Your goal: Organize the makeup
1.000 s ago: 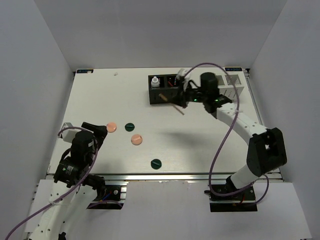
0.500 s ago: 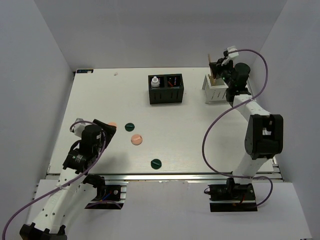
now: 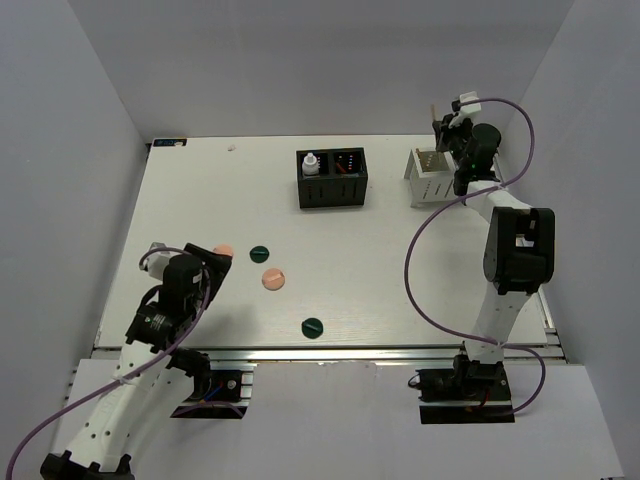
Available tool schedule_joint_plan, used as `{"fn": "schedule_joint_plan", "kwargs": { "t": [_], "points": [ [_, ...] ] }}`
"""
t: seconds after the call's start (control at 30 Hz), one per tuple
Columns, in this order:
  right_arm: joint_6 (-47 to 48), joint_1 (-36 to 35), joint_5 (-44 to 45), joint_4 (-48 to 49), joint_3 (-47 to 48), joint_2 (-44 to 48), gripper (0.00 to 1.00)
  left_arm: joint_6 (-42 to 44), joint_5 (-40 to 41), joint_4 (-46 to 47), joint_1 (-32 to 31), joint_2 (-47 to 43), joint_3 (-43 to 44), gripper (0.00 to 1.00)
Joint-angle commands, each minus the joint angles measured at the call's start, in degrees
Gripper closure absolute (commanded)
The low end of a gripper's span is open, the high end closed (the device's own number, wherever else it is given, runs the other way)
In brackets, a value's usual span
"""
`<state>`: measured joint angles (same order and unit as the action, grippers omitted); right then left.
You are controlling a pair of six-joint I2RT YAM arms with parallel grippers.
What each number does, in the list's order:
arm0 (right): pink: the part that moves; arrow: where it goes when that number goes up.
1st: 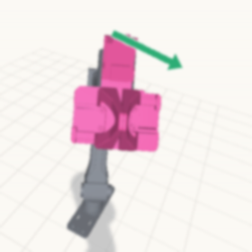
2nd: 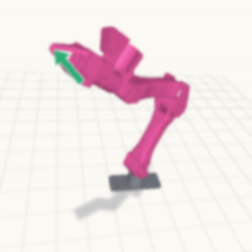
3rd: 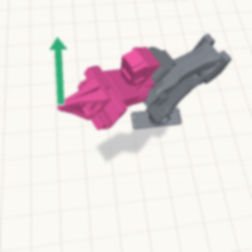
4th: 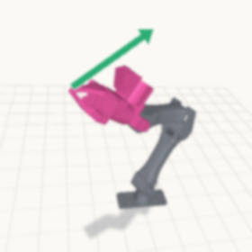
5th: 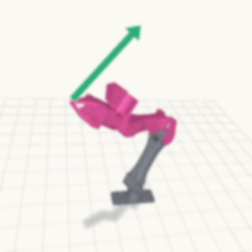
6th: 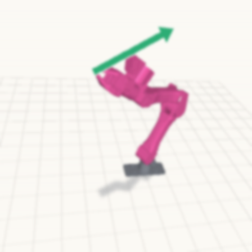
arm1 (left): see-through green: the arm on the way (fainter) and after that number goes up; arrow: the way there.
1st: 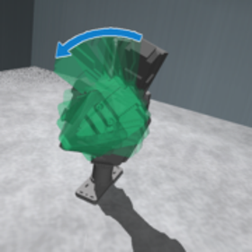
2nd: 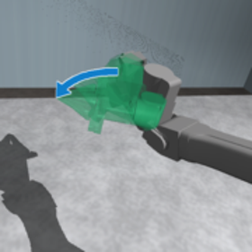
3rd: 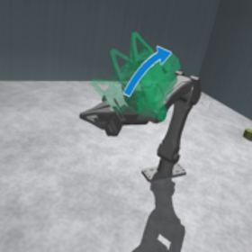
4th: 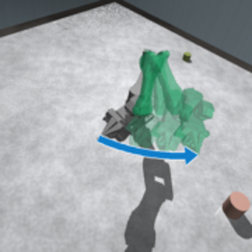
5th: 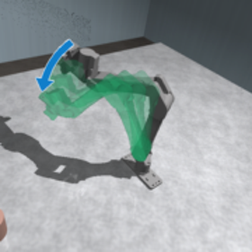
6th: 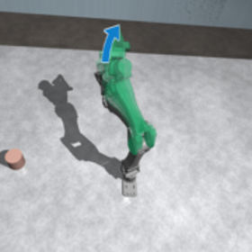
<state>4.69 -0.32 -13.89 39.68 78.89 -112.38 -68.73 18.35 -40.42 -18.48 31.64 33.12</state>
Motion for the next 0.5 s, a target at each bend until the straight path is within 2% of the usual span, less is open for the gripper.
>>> {"fn": "schedule_joint_plan", "kwargs": {
  "t": [0.0,0.07,0.13,0.17,0.3,0.47],
  "points": [
    [3.7,1.4,-1.3,5.7,0.2,0.1,1.00,-0.7,-0.3,-0.5,0.4,-0.2,-0.7,0.12],
    [4.7,1.5,-1.8,5.6,-0.5,0.1,0.99,-0.7,-0.6,-0.1,0.3,0.1,-1.0,0.12],
    [5.2,1.7,-2.8,5.3,-1.2,0.0,0.92,-0.6,-0.9,0.8,0.4,0.9,-1.0,0.12],
    [5.2,1.8,-3.0,5.1,-1.3,0.0,0.85,-0.3,-1.2,1.0,0.4,1.2,-1.0,0.12],
    [5.4,2.2,-4.3,4.6,-1.1,-0.9,0.76,0.7,-2.0,2.1,0.4,2.9,-0.4,0.12],
    [4.6,2.5,-5.0,4.0,0.2,-2.0,0.74,1.2,-2.2,2.5,0.3,4.0,0.3,0.12]
  ]
}}
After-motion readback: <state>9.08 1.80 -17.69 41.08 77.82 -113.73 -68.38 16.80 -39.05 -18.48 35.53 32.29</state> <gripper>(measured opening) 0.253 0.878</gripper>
